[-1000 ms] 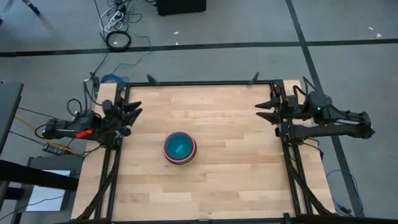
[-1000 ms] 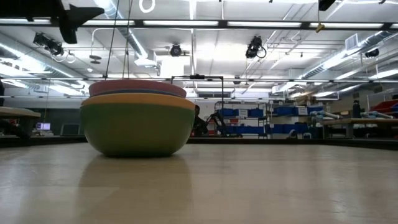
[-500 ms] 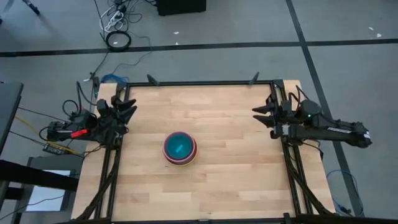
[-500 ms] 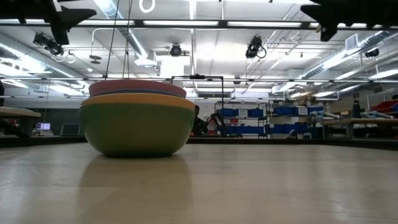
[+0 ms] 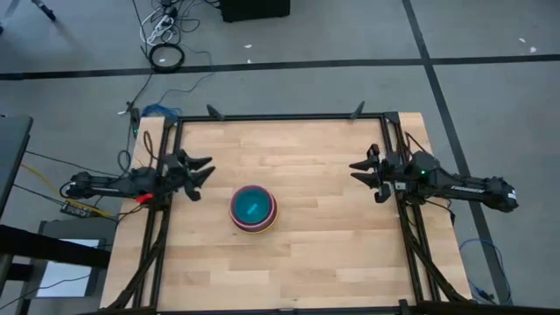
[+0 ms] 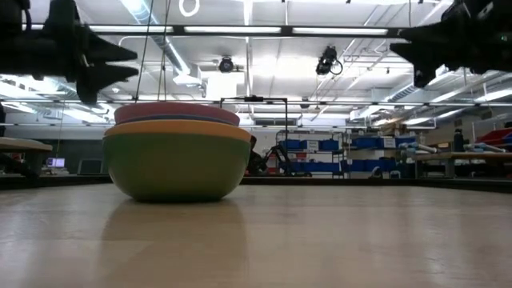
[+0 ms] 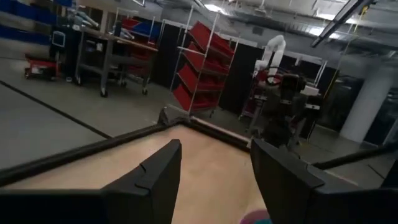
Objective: Nest bowls inside each other
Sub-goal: Return to Home Position
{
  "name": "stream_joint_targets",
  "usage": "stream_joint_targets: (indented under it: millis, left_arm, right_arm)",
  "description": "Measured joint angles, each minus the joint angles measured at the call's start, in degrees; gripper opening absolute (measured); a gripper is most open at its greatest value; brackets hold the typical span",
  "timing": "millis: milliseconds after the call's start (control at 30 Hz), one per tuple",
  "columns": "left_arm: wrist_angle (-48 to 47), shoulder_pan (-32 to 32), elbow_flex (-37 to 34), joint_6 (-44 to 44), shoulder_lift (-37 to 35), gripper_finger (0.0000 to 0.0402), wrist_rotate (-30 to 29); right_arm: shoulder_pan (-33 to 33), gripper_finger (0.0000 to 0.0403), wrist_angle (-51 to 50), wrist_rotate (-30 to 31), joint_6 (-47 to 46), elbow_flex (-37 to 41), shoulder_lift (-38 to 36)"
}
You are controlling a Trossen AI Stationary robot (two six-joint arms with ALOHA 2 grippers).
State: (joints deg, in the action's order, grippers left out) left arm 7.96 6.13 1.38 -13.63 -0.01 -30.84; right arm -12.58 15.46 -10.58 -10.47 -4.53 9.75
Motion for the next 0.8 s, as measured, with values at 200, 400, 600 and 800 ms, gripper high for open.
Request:
stream_joint_targets:
  millis: [200, 400, 600, 800]
  left_arm:
    - [-4.1, 0.0, -0.9, 2.8, 0.0, 0.0202, 2.2]
    - [-4.3, 0.0, -0.9, 5.9, 0.3, 0.0202, 1.4]
    - [-4.0, -0.1, -0.9, 6.7, 0.4, 0.0202, 1.0]
    - [4.5, -0.1, -0.9, 11.8, 0.4, 0.0202, -0.1]
  right_arm:
    - [0.0, 0.0128, -0.5, 0.0, 0.2, 4.0, 0.1]
    - [0.0, 0.0128, -3.4, 0.3, 1.6, 4.0, 0.1]
    - [0.0, 0.0128, -4.6, 0.4, 4.1, 4.0, 0.4]
    - [0.0, 0.0128, -6.3, 0.4, 4.1, 4.0, 0.4]
